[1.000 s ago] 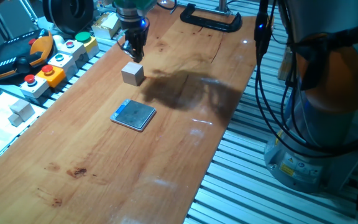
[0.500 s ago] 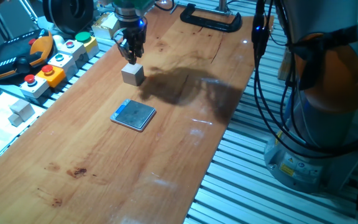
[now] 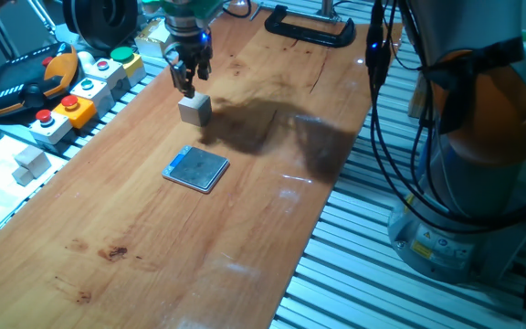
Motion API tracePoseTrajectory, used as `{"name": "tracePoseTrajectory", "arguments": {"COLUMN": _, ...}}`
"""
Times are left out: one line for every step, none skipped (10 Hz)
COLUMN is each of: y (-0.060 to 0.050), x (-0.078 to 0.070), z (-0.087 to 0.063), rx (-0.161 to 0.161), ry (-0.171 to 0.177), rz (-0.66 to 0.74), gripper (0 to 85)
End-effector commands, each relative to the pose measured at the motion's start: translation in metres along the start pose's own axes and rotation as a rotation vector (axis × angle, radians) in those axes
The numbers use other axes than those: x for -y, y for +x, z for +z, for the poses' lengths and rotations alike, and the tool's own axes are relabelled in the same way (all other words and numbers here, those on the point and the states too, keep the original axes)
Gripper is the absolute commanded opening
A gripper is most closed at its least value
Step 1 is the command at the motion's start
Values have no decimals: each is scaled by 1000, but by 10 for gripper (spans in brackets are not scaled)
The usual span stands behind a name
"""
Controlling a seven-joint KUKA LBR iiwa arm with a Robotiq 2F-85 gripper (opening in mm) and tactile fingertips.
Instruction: Place the block on the scale
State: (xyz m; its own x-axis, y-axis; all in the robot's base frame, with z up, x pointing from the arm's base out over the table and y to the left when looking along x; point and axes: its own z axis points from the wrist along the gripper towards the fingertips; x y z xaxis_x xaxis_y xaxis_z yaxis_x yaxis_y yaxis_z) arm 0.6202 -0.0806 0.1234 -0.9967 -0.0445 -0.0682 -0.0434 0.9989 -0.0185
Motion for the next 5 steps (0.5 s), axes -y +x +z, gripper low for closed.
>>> {"name": "tracePoseTrajectory", "arguments": {"y": -3, "x": 1, "z": 6, "rx": -6, "ry": -5, "rz": 0, "gripper": 767}}
{"name": "tracePoseTrajectory", "arguments": {"y": -5, "x": 2, "z": 12, "rx": -11, "ry": -10, "rz": -3, "gripper": 757}}
{"name": "tracePoseTrajectory", "arguments": {"y": -7, "x": 4, "z": 16, "rx": -2, "ry": -11, "rz": -2, "gripper": 753}}
{"name": "tracePoseTrajectory", "arguments": {"y": -8, "x": 5, "z": 18, "rx": 2, "ry": -9, "rz": -4, "gripper": 757}}
{"name": "tracePoseTrajectory", "arguments": {"y": -9, "x": 6, "z": 19, "rx": 4, "ry": -9, "rz": -4, "gripper": 773}}
